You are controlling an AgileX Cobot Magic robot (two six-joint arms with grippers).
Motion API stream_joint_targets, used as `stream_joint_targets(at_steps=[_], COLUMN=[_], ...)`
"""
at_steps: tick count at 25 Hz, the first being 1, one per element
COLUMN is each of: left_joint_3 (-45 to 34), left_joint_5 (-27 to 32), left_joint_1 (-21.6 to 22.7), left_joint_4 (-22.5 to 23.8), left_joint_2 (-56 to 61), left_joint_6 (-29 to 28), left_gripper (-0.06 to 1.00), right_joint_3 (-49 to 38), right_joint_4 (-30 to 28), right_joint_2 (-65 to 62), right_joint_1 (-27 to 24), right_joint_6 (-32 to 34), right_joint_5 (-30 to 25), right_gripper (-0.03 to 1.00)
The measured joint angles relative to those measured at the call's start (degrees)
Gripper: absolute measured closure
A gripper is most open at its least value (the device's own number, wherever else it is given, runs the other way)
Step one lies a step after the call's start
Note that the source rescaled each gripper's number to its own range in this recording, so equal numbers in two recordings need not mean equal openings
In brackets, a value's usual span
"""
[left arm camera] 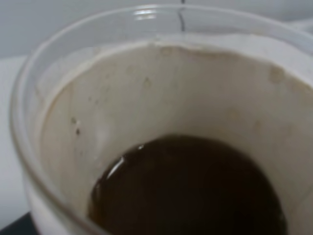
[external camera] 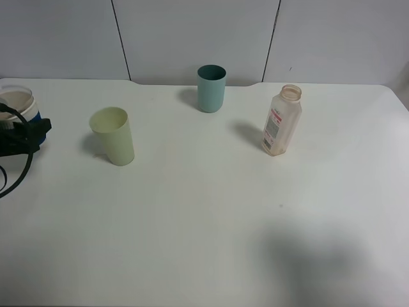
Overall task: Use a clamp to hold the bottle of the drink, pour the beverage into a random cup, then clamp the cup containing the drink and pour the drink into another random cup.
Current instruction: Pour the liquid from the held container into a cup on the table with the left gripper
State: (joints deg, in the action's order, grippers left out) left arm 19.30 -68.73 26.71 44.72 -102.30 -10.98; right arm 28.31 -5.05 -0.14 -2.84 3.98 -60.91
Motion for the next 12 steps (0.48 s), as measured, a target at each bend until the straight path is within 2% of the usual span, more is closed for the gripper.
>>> stream_joint_targets(at_steps=[6,9,12], left_joint_3=[3.1,5.0,5.6], left_joint_5=[0.5,5.0,7.0], left_joint_1=[0.0,-0.1,-0.1], left_joint_4=[1.0,1.1,1.1], left_joint_2=[0.0,0.6,1.1], left_joint_6=[-2.8,-3.7,-3.9], left_gripper=[0.91,0.91,0.91], right_joint_3=[0.0,0.0,0.0], right_joint_4=[0.0,0.0,0.0], right_joint_2=[0.0,0.0,0.0], right_joint_1=[0.0,0.0,0.0], right_joint_6=[0.0,0.0,0.0], right_joint_5=[0.0,0.0,0.0], right_gripper=[-0.03,-0.03,-0.03])
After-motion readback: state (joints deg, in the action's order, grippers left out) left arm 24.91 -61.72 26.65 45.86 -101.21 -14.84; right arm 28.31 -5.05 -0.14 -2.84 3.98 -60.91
